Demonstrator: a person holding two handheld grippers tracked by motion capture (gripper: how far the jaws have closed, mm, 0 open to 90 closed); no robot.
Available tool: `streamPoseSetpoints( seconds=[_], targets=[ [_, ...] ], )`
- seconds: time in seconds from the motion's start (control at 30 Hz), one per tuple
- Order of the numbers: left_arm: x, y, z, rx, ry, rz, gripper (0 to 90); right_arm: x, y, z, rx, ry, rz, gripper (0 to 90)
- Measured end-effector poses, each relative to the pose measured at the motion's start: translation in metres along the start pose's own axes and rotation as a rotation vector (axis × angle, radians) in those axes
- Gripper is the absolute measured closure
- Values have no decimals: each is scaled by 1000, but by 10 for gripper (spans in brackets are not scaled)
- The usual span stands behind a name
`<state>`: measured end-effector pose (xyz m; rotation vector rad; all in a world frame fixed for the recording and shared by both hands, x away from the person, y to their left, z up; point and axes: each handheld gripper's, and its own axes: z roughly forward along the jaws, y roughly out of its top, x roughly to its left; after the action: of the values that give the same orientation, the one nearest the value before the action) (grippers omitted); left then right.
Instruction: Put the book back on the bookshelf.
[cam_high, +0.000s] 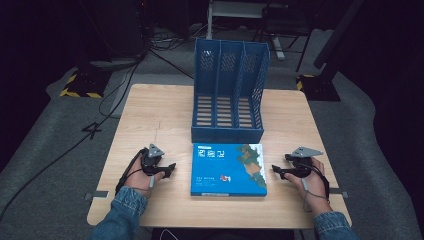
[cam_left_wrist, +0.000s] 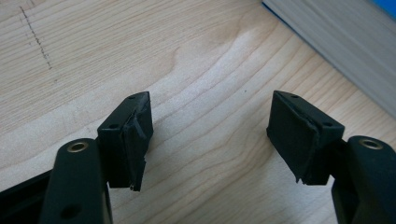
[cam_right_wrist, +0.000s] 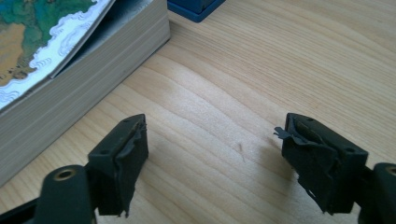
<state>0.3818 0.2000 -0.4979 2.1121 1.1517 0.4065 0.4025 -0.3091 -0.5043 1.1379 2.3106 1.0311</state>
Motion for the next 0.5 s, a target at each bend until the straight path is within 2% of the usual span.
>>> streamPoseSetpoints(
  seconds=[0.1,0.27,0.3,0.33,0.37,0.43,0.5],
  targets=[
    [-2,5,-4,-18,-16,-14,320,2,0,-1,6,3,-1,260],
    [-6,14,-10,-48,-34,-1,327,5,1,-6,16,9,-4,266],
    [-8,15,-11,-51,-41,-10,335,6,2,-9,18,17,-7,266],
    [-10,17,-13,-58,-56,-19,341,7,3,-11,22,19,-4,266],
    [-15,21,-14,-59,-93,-26,347,9,4,-13,28,26,-5,266],
    [-22,25,-15,-75,-129,-22,350,11,6,-16,26,35,-9,265],
    [-26,27,-15,-85,-143,-10,350,16,9,-20,27,52,-16,258]
  ],
)
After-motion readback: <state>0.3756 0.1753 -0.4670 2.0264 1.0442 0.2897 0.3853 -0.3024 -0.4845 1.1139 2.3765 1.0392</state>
